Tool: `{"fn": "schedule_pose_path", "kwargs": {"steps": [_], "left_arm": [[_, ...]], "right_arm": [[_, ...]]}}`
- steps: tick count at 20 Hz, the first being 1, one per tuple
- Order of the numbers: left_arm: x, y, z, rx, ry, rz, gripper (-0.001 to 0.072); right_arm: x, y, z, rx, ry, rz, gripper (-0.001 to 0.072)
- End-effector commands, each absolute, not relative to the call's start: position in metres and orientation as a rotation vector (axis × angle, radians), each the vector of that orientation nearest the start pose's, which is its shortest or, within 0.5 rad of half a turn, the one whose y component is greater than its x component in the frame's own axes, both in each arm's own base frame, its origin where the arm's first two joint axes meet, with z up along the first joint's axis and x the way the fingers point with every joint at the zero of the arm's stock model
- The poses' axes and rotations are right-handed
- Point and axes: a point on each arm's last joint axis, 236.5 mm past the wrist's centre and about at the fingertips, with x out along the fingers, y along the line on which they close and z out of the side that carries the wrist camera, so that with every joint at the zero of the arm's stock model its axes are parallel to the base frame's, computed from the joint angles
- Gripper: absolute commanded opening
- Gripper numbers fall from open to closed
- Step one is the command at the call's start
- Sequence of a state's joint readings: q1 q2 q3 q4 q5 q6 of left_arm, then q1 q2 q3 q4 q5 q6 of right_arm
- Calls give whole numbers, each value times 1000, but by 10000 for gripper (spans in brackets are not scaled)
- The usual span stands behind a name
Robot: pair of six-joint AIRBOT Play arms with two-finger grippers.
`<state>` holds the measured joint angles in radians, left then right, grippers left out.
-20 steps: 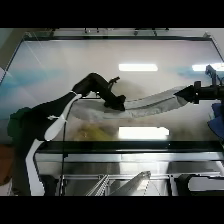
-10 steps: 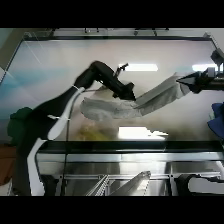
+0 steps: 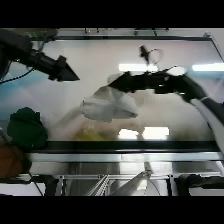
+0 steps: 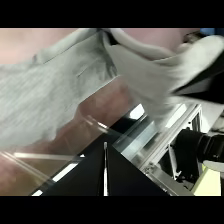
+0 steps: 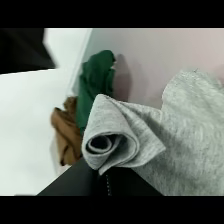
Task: Fold the shirts.
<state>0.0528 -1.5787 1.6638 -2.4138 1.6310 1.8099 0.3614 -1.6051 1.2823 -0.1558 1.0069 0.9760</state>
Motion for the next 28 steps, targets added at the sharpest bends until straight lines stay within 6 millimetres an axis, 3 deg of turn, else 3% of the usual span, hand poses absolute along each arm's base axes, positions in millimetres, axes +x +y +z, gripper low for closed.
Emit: {"fn": "schedule_pose_path", "kwargs": {"steps": [1,2,3,4,7,9,11,14,16,17,19,22,24,28], "left_arm": [[384,-100,101,-522,1272,-686,26],[378,-96,91,-547,1272,-668,27],[371,-97,82,-568,1279,-673,27],[362,-99,71,-581,1302,-676,26],[340,-117,54,-630,1337,-742,26],[331,-132,48,-643,1348,-794,27],[326,-140,43,-642,1359,-812,26],[320,-139,46,-638,1372,-839,27],[318,-134,47,-648,1377,-841,27],[320,-130,47,-655,1370,-830,27],[322,-125,47,-666,1362,-817,27],[323,-123,47,-671,1359,-811,26],[323,-123,47,-672,1358,-812,27],[324,-123,48,-676,1354,-814,27]], "right_arm": [[392,450,15,668,1032,989,18],[390,466,1,654,1042,992,21],[389,478,-6,646,1050,1006,162],[386,486,-6,641,1054,1032,419],[378,481,18,610,1038,1130,450],[385,455,45,607,1026,1172,449],[404,402,52,565,1074,1100,449],[433,281,10,463,1277,770,463],[433,207,-22,455,1421,553,464],[429,182,-36,477,1468,481,467],[418,160,-60,531,1519,413,651],[405,157,-92,567,1544,360,651],[399,169,-102,598,1554,376,651],[402,224,-100,740,1531,514,650]]}}
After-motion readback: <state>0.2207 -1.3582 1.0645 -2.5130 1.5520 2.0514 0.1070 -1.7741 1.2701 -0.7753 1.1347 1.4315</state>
